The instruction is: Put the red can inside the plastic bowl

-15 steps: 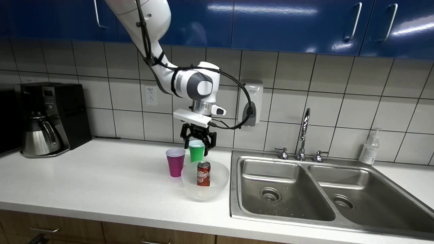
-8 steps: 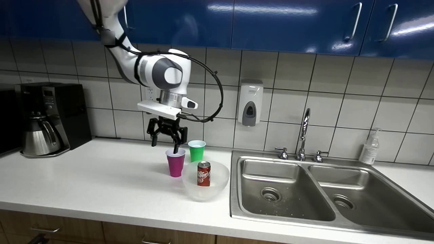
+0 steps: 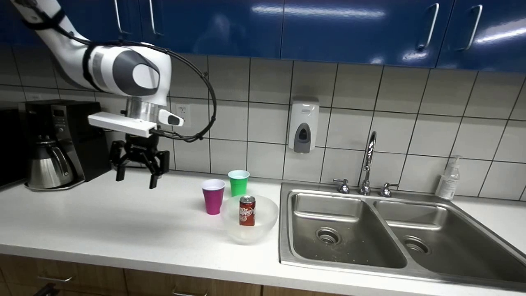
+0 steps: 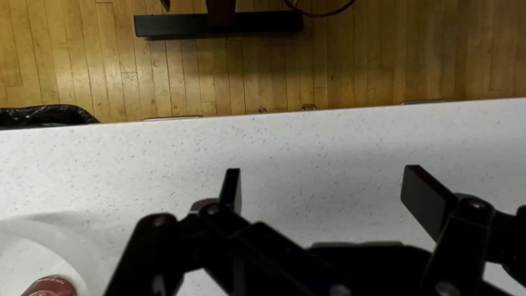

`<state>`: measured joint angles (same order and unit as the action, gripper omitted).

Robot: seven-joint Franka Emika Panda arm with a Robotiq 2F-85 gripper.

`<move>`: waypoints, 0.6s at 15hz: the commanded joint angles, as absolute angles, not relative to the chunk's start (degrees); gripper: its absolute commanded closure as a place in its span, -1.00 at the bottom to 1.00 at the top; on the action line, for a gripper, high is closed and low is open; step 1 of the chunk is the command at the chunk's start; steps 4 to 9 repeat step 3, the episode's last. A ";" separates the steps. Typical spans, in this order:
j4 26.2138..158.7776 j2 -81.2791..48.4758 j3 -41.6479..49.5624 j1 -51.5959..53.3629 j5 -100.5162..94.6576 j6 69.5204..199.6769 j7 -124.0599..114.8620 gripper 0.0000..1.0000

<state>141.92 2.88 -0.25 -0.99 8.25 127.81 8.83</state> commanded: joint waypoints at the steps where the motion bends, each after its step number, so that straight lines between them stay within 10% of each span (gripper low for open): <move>1: 143.17 4.32 -0.53 0.33 8.16 127.61 7.70 -1.00; 9: 144.77 6.17 -1.11 1.23 8.10 127.61 6.79 -1.00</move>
